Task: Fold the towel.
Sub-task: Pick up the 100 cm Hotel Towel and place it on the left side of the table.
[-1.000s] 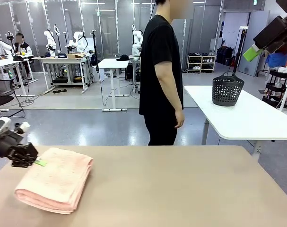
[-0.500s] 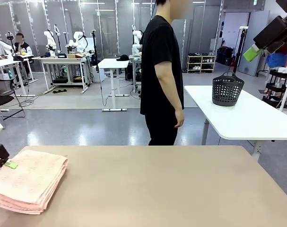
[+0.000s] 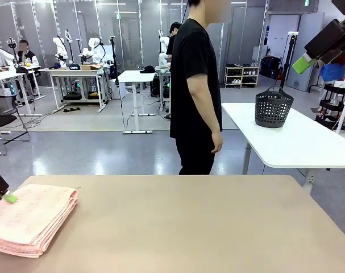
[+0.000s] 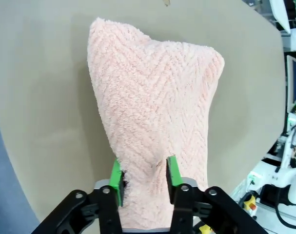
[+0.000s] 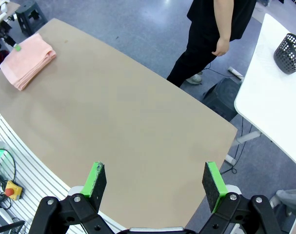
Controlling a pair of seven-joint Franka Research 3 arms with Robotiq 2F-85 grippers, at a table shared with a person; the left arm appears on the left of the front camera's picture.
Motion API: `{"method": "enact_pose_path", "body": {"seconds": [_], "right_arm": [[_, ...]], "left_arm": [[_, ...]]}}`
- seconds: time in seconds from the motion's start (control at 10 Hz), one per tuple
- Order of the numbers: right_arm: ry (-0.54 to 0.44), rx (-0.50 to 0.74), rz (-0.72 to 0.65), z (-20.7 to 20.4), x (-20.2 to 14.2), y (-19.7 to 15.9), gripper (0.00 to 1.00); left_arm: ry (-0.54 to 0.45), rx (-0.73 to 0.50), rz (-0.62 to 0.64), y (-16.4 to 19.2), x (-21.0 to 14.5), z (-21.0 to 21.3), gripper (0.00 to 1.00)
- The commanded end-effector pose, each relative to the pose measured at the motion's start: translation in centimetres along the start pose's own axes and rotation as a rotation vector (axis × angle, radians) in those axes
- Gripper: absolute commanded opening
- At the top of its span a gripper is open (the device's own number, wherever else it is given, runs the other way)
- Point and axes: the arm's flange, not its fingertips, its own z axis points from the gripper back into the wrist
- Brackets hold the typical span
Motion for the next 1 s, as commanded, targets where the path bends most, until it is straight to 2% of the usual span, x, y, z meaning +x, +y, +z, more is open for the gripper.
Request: {"method": "enact_pose_path", "body": {"seconds": [0.0, 0.1, 0.2, 0.3, 0.4, 0.5, 0.7, 0.9], "right_arm": [[0.000, -0.002, -0.003, 0.0, 0.1, 0.0, 1.00], [0.000, -0.002, -0.003, 0.0, 0.1, 0.0, 1.00], [0.000, -0.002, -0.003, 0.0, 0.1, 0.0, 1.00], [0.000, -0.002, -0.003, 0.0, 0.1, 0.0, 1.00], [0.000, -0.002, -0.003, 0.0, 0.1, 0.0, 1.00], [0.000, -0.002, -0.003, 0.0, 0.1, 0.0, 1.00], [0.000, -0.002, -0.003, 0.0, 0.1, 0.0, 1.00], [0.000, -0.002, -0.003, 0.0, 0.1, 0.0, 1.00]], "left_arm": [[-0.013, 0.066, -0.005, -1.4, -0.9, 0.0, 0.90], [-0.030, 0.159, 0.004, -2.1, -1.5, 0.5, 1.00], [-0.047, 0.264, -0.017, -2.7, -2.2, 1.0, 1.00], [-0.033, 0.253, -0.048, -3.8, -2.7, 1.2, 1.00], [-0.030, 0.261, -0.068, -4.6, -3.2, 1.1, 0.93], [-0.012, 0.270, -0.083, -5.4, -3.7, 0.8, 1.00], [0.019, 0.239, -0.110, -6.2, -4.3, 0.2, 1.00], [-0.011, 0.241, -0.098, -5.0, -3.4, 0.9, 1.00]]}}
